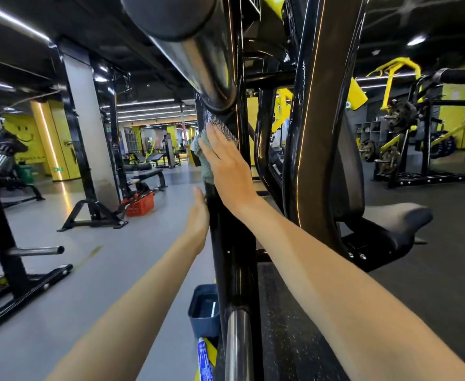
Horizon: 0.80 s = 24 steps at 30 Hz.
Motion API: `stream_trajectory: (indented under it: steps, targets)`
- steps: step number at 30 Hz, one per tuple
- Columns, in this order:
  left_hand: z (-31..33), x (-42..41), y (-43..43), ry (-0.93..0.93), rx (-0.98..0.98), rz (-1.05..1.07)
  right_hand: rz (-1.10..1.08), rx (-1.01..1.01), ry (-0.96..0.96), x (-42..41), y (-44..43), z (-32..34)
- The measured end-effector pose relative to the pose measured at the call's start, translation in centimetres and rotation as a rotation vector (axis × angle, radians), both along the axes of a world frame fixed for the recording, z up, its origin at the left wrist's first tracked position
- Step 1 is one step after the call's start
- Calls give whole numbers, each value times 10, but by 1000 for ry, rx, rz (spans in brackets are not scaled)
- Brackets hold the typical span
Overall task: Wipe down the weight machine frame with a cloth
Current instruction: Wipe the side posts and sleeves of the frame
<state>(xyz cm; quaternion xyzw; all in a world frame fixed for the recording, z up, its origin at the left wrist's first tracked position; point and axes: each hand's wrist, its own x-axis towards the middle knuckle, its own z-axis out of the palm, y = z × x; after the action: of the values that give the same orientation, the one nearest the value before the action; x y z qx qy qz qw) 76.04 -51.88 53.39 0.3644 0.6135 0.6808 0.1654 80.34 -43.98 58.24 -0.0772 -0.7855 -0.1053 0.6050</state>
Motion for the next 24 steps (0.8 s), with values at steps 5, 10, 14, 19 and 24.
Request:
stream_trajectory:
  steps: [5,10,14,19,24]
  targets:
    - [-1,15,7,-149,172,-21,-25,3,-254,20,4,-87]
    - [-1,2,1,-227,141,50,-165,159,-181,-2,4,-31]
    - [4,6,5,-155,140,8,-88,83,-88,-2,-6,15]
    - [0,14,10,-20,145,-8,119,-458,300,3,-22,-39]
    - [-4,-6,14,70,60,-14,318,-745,271,31,-3,39]
